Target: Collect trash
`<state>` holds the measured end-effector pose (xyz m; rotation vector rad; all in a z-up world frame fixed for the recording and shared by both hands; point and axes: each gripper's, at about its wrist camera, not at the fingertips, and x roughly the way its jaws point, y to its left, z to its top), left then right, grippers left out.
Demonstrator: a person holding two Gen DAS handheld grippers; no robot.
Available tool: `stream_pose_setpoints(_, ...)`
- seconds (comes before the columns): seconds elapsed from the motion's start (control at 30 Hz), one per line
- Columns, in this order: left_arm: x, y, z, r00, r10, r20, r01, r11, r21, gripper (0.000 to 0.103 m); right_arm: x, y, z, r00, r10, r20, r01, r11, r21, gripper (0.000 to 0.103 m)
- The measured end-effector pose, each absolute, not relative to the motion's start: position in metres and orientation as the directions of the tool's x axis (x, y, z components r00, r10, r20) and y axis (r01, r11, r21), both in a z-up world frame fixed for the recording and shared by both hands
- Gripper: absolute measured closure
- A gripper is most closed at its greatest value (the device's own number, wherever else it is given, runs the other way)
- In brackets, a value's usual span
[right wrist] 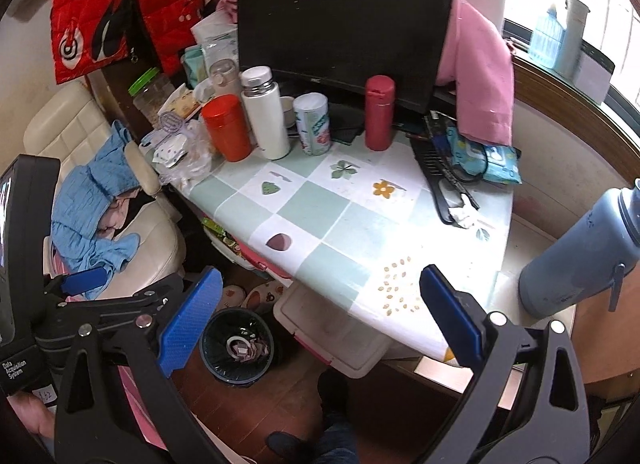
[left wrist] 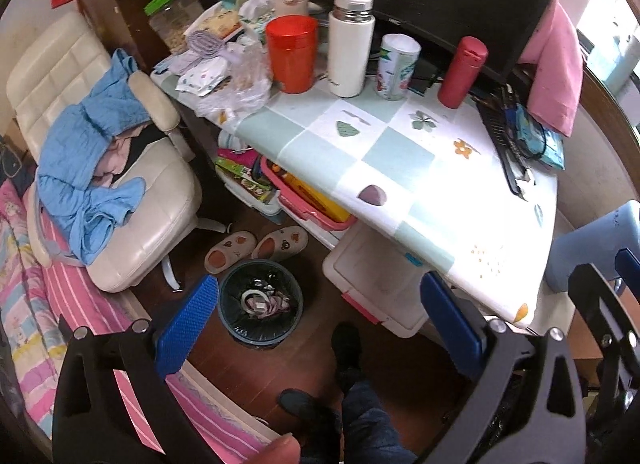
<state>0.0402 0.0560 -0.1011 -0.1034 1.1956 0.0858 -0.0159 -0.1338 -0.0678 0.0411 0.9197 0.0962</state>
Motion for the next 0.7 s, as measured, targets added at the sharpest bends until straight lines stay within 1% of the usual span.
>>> stream_pose_setpoints(0.7,0.062,-0.016,-0.096,0.368,-0.027,-0.929,-0.002,1.000,-0.030,0.005,-0.013,-0.203,-0.068,0.614,0.040,-0.788,0.057,0.994,0.095,0.005)
